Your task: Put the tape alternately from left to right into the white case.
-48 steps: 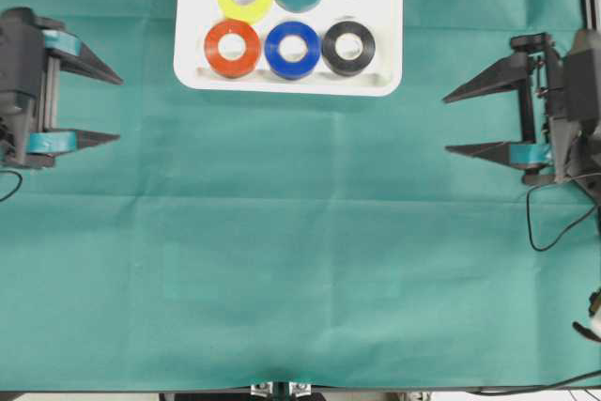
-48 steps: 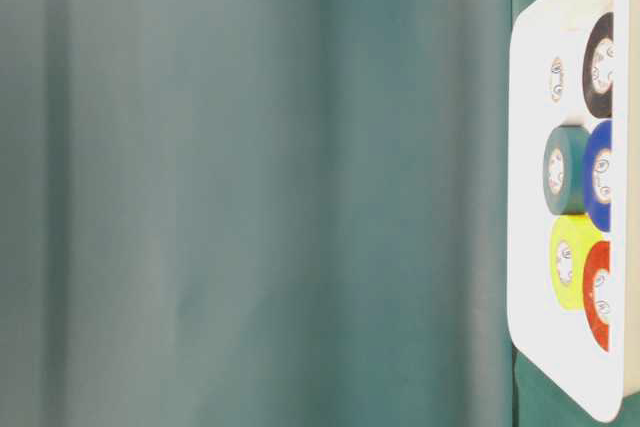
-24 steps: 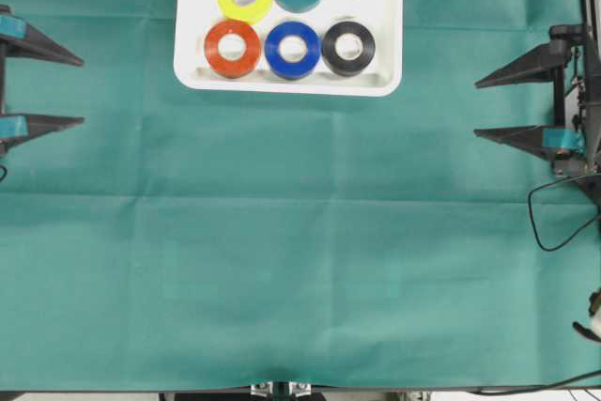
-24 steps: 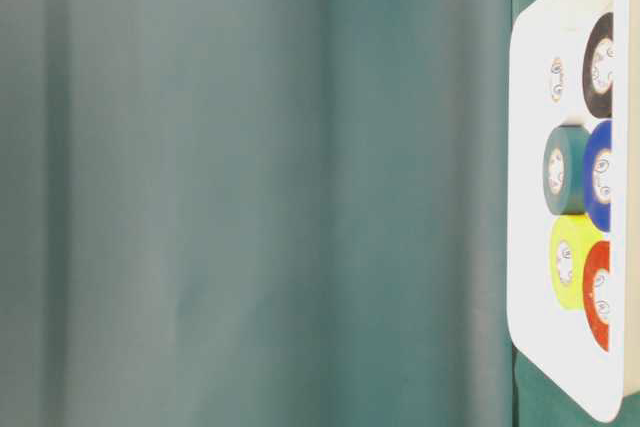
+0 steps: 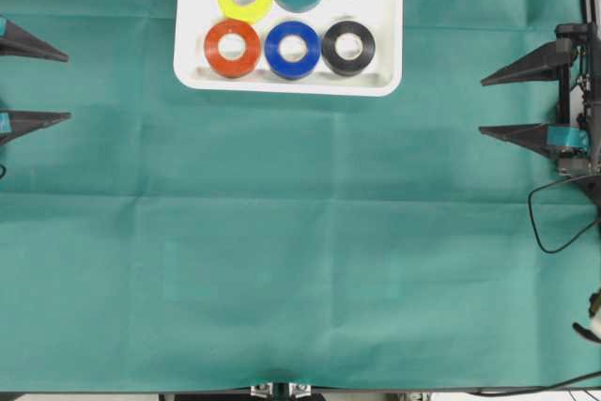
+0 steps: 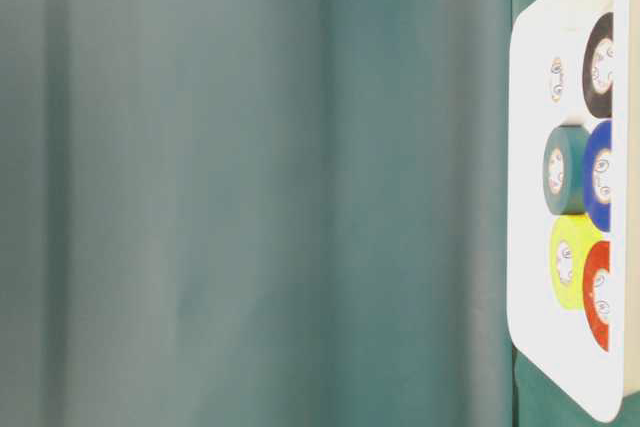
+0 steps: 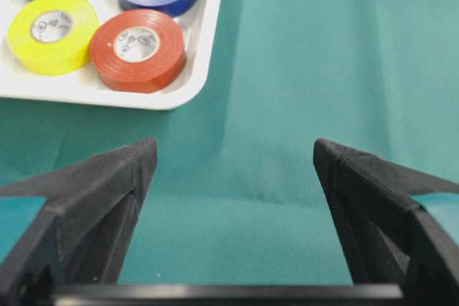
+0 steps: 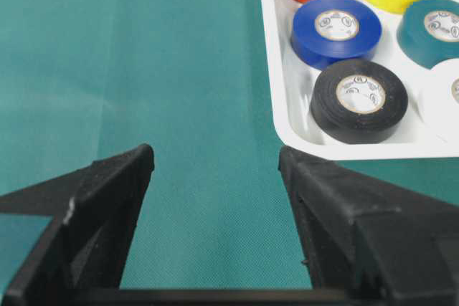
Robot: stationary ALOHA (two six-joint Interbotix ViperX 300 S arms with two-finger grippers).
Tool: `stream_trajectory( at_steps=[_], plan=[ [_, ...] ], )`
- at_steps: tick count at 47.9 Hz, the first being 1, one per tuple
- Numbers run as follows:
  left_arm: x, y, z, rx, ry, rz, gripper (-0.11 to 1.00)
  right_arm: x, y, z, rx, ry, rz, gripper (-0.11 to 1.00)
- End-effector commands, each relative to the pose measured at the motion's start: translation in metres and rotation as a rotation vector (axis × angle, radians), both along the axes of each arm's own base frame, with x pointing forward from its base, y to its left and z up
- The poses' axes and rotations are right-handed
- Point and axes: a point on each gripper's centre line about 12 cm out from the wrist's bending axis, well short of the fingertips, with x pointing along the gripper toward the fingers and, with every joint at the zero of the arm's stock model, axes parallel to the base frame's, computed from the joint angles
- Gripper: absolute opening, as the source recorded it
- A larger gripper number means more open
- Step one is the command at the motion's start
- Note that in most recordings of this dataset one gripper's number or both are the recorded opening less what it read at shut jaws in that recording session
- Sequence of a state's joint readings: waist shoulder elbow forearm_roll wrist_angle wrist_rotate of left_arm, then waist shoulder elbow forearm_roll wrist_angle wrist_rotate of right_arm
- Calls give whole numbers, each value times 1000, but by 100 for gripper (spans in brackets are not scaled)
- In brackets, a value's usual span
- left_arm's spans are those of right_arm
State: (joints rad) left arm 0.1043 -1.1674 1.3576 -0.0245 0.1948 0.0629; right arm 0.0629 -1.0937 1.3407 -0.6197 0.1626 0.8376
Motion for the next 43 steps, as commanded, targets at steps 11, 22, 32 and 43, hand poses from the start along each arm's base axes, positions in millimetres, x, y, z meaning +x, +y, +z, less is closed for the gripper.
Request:
stream_trajectory(
  at_steps=[11,22,32,43],
  plan=[
    [-2,1,0,7,-24,4,60,-1,0,-4,0,9,0,79],
    [-3,0,-2,7,-39,5,60,-3,0,-10,-2,21,1,79],
    [-4,1,-3,6,-44,7,60,-8,-1,-18,-6,31,0,79],
    [-5,1,-9,8,-55,8,60,-13,-1,-26,-9,35,1,79]
  ],
)
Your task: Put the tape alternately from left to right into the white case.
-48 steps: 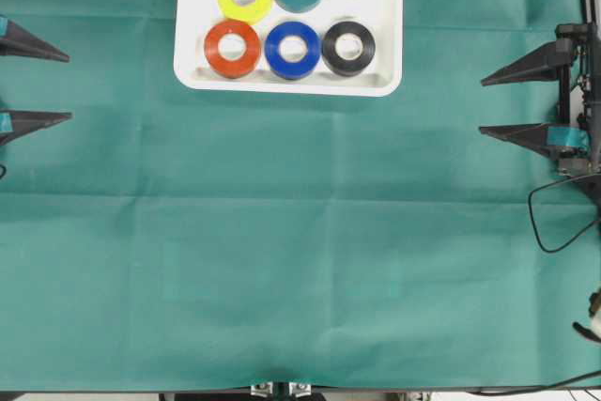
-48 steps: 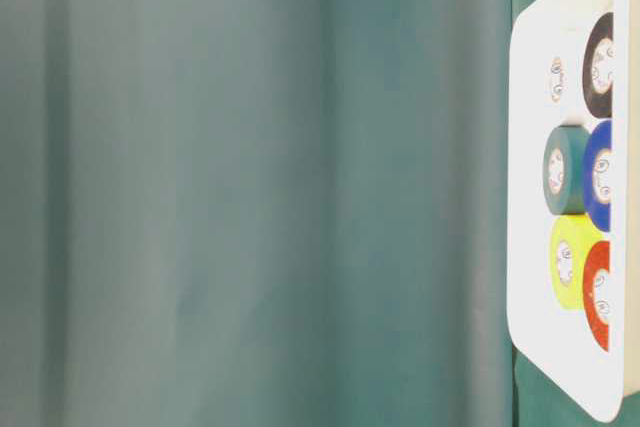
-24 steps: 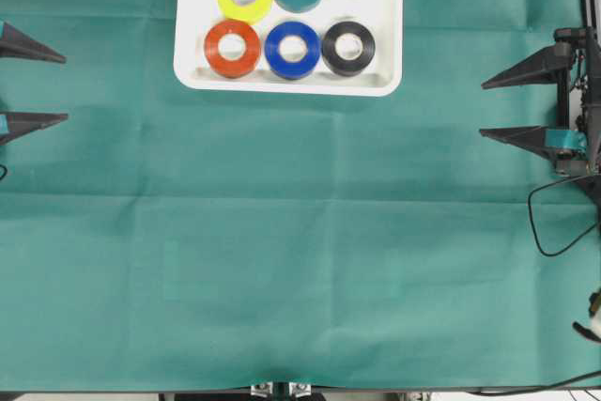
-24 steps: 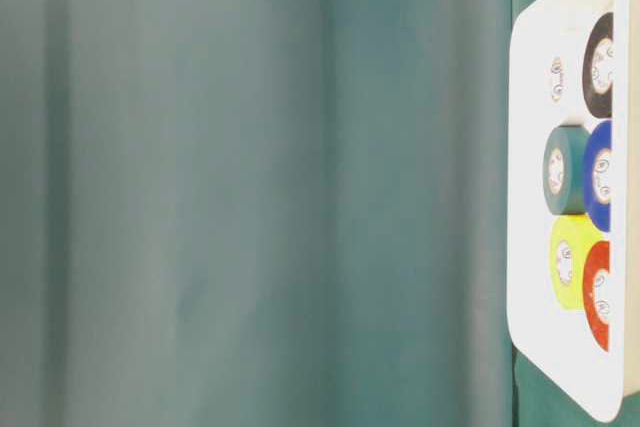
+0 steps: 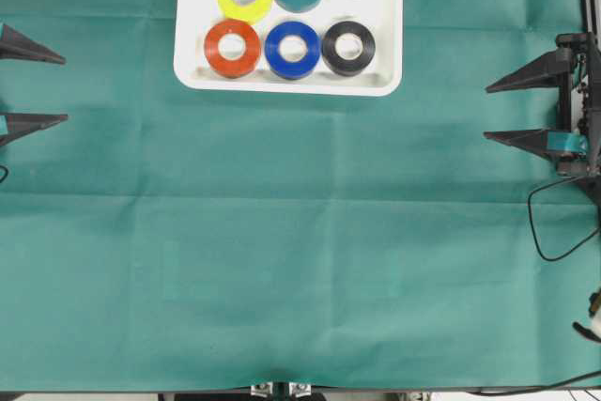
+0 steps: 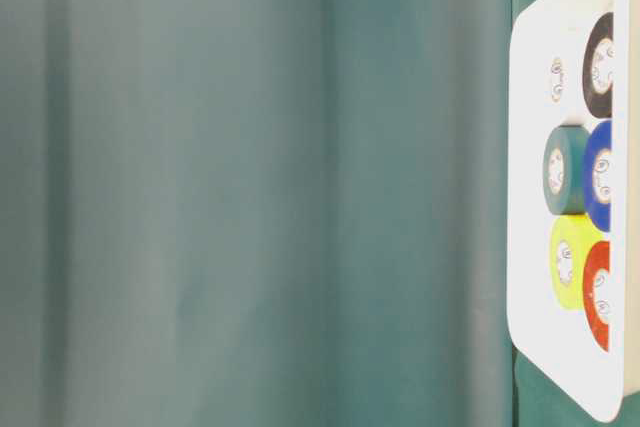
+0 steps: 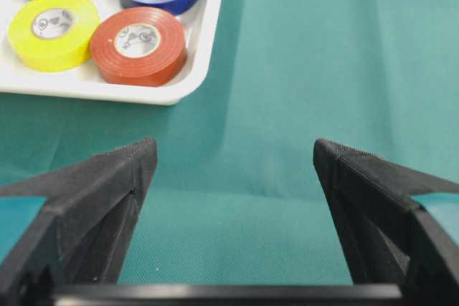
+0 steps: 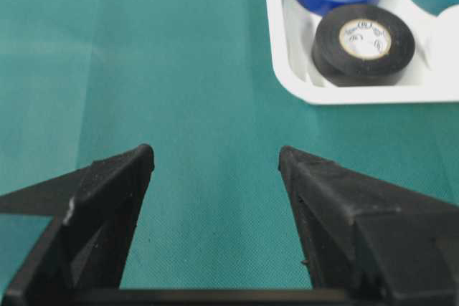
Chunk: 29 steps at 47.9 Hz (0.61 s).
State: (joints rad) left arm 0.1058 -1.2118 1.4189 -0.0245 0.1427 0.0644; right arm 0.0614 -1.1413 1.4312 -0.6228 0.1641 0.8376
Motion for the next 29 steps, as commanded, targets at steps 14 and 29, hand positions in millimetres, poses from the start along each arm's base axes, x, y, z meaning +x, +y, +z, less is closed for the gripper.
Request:
stream_trajectory(
  at_steps=[14,29],
  plan=[
    [1,1,1,3,-27,6,60,-3,0,-6,-2,4,2,79],
    [1,1,1,3,-27,4,60,-4,0,-9,5,6,2,79]
  ],
)
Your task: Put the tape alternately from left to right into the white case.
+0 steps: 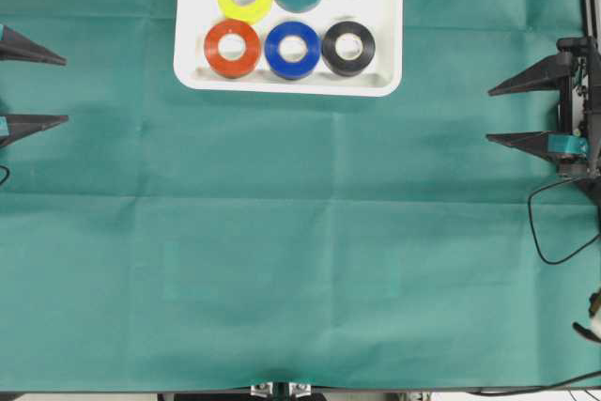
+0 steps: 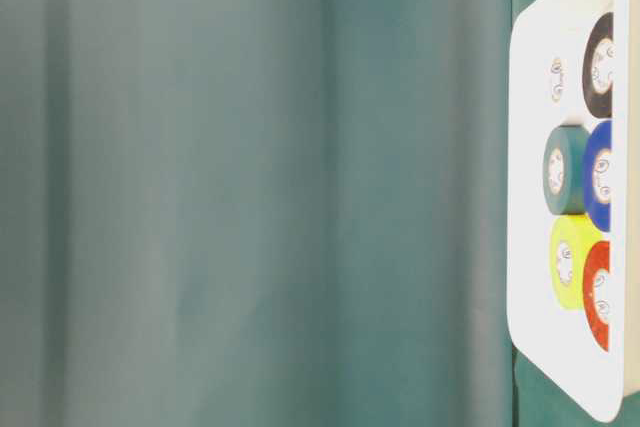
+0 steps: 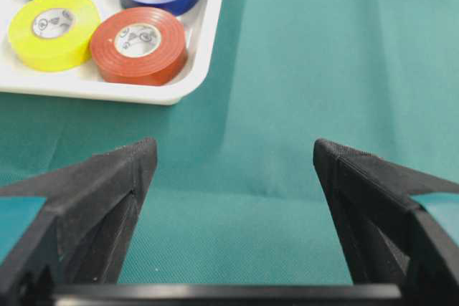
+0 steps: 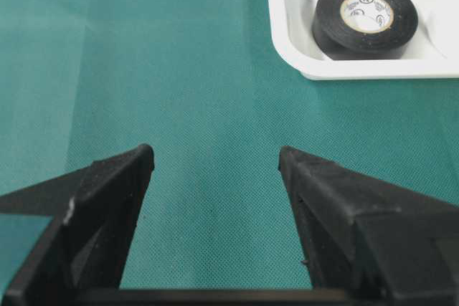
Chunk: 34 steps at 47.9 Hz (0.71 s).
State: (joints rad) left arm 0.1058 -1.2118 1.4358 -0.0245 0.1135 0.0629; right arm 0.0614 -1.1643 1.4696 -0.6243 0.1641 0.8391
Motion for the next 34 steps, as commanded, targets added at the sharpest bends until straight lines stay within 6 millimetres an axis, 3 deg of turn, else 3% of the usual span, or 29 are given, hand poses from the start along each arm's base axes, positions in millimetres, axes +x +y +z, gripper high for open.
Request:
stream_trajectory(
  at_steps=[1,34],
  plan=[
    [2,1,5,3,-15,3,60,2,1,3,7,-12,3,79],
    [-19,-1,8,15,-164,5,61,-6,7,-9,45,-69,50,80]
  ],
)
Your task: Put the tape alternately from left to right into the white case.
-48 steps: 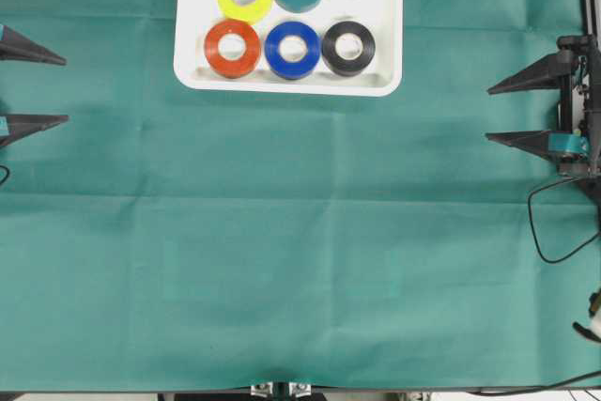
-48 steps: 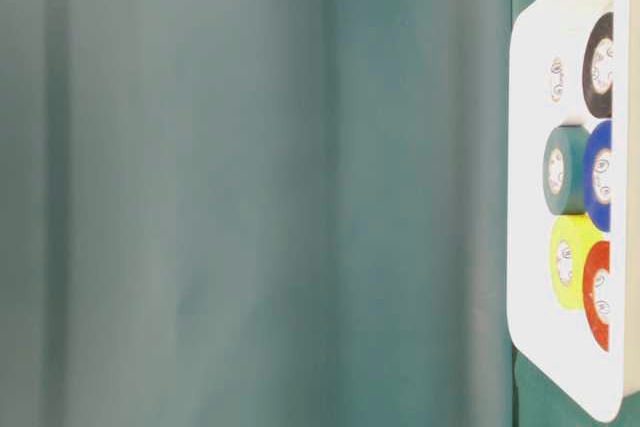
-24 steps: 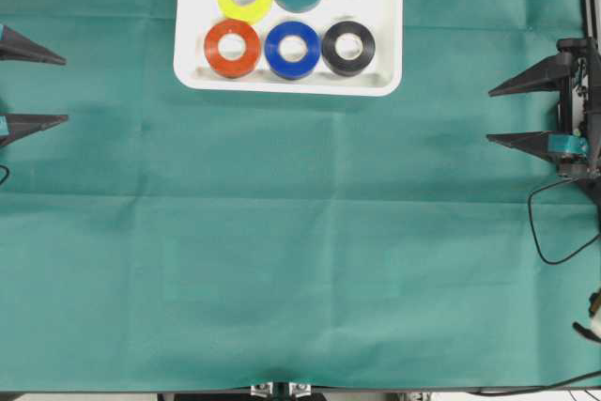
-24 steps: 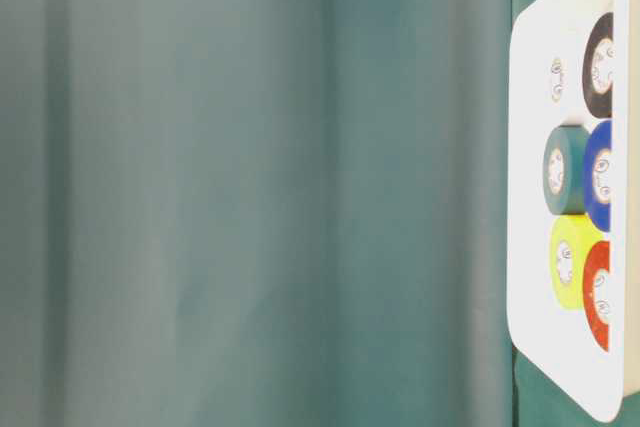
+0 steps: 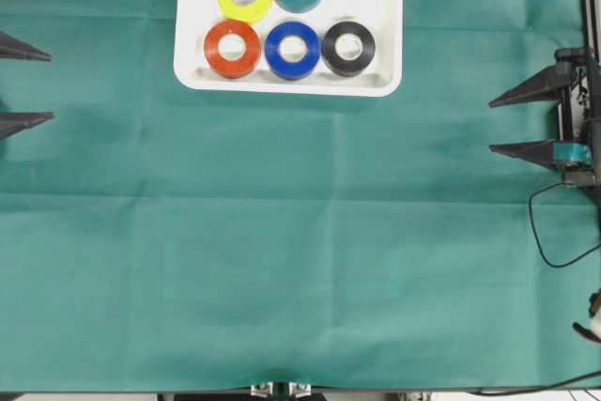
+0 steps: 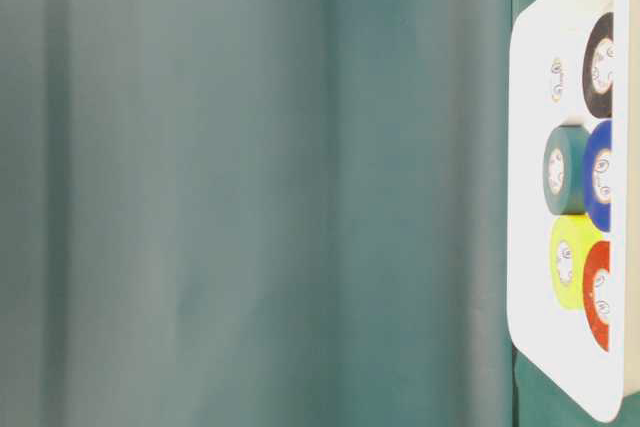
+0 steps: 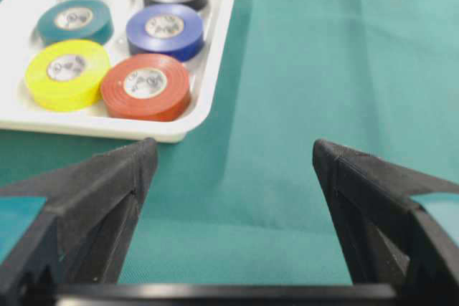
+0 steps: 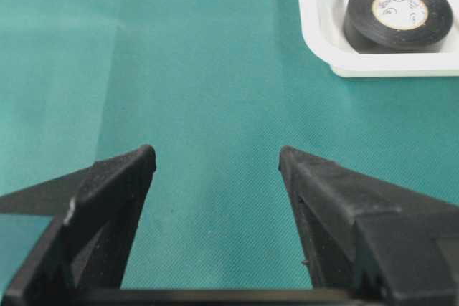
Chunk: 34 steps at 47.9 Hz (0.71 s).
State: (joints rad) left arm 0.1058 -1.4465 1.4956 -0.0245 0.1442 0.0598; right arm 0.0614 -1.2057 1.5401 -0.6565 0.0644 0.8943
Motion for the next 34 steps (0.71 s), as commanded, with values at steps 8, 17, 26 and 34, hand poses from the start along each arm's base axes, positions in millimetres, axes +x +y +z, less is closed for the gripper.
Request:
stream_trajectory(
  at_steps=[8,17,26,34],
  plan=[
    [2,1,3,2,-4,5,61,1,1,3,4,-19,5,80],
    [5,1,-1,-1,14,6,61,1,1,3,4,-18,6,80],
    [5,1,-2,-5,16,7,61,-1,3,-2,10,-20,22,80],
    [5,1,-4,-5,15,7,61,-2,4,-4,12,-34,35,79]
  ],
)
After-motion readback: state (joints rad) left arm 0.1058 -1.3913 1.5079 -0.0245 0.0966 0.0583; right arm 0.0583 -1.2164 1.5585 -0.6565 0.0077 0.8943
